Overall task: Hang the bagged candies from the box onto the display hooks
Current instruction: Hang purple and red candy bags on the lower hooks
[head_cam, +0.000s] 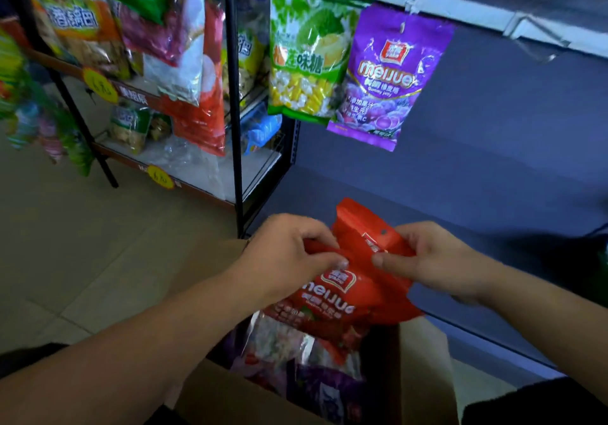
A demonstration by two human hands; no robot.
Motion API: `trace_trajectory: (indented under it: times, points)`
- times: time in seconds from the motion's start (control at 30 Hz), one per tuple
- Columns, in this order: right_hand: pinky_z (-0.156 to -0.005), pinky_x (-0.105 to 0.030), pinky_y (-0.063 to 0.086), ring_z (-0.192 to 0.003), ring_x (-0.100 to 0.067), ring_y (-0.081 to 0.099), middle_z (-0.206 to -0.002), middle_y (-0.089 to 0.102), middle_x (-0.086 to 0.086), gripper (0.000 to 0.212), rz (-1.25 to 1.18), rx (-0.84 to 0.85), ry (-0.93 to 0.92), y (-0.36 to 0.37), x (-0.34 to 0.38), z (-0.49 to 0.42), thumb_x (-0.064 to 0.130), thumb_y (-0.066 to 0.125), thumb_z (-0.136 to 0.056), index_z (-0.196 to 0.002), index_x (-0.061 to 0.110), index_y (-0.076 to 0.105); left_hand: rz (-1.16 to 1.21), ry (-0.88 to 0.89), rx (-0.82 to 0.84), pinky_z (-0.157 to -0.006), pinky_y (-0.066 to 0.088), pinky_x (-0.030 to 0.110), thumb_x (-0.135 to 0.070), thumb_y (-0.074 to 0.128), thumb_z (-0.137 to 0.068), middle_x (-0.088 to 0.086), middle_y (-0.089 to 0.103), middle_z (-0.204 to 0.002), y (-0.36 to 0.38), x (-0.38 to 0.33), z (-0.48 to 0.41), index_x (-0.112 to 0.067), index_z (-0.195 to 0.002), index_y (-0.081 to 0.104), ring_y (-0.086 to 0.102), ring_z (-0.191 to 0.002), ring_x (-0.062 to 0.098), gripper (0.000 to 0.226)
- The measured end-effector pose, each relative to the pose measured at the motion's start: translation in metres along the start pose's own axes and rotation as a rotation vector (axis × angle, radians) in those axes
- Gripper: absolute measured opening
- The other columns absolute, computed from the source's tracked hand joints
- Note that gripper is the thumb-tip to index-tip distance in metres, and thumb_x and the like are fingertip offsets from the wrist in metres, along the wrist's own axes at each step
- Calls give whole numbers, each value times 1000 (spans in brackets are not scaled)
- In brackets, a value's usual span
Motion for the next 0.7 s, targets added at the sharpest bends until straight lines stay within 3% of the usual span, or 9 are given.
trace_trajectory:
  times: [0.07,0.17,0.37,0.53,0.6,0.7]
  points:
    - [-58,-21,54,-65,-10,70,-79,78,-5,6,-100,-9,-37,-1,13,3,8,68,-95,-93,4,72,48,-11,-125,-63,61,36,-28,93,-67,-6,74,-72,-10,-11,-8,-22,-72,73,71,-65,8,21]
    - [-56,-23,53,-65,-12,69,-81,77,-7,11,-190,-6,-89,2,27,2,15,67,-95,-93,4,70,105,-14,-202,-54,52,21,-27,94,-65,-5,72,-67,-15,-18,-16,-18,-68,69,66,-58,3,27]
    - [-74,-29,60,-87,-21,75,-106,78,-19,27,-381,-21,-99,-10,32,-5,18,66,-90,-110,-1,71,152,-31,-182,-69,61,40,-32,95,-65,1,75,-76,-8,-18,-42,-18,-72,70,72,-71,18,29]
    - [-85,-41,57,-93,-30,72,-110,77,-21,31,-379,-43,-61,-26,24,-9,21,72,-84,-109,2,73,96,-9,-130,-54,49,19,-24,95,-66,-5,67,-63,-2,-33,-55,-14,-71,68,59,-54,2,29]
    - [-80,-40,57,-89,-31,72,-107,77,-21,31,-369,-80,-56,-34,24,-10,21,76,-81,-106,3,75,93,-15,-120,-52,48,21,-20,95,-66,-4,65,-62,-1,-38,-59,-12,-73,68,58,-53,5,29]
    - [-62,-31,54,-74,-26,69,-94,77,-19,38,-359,-287,-80,-59,24,-9,20,84,-73,-103,0,73,177,-45,-129,-58,57,30,-15,93,-66,3,71,-72,-1,-43,-63,-17,-85,69,68,-60,16,30]
Point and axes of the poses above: each hand's wrist, its own z-axis away from the middle knuckle, its own y-axis out of the palm, x = y × z, the point moved 6 cm from there along -z, towards the middle knuckle
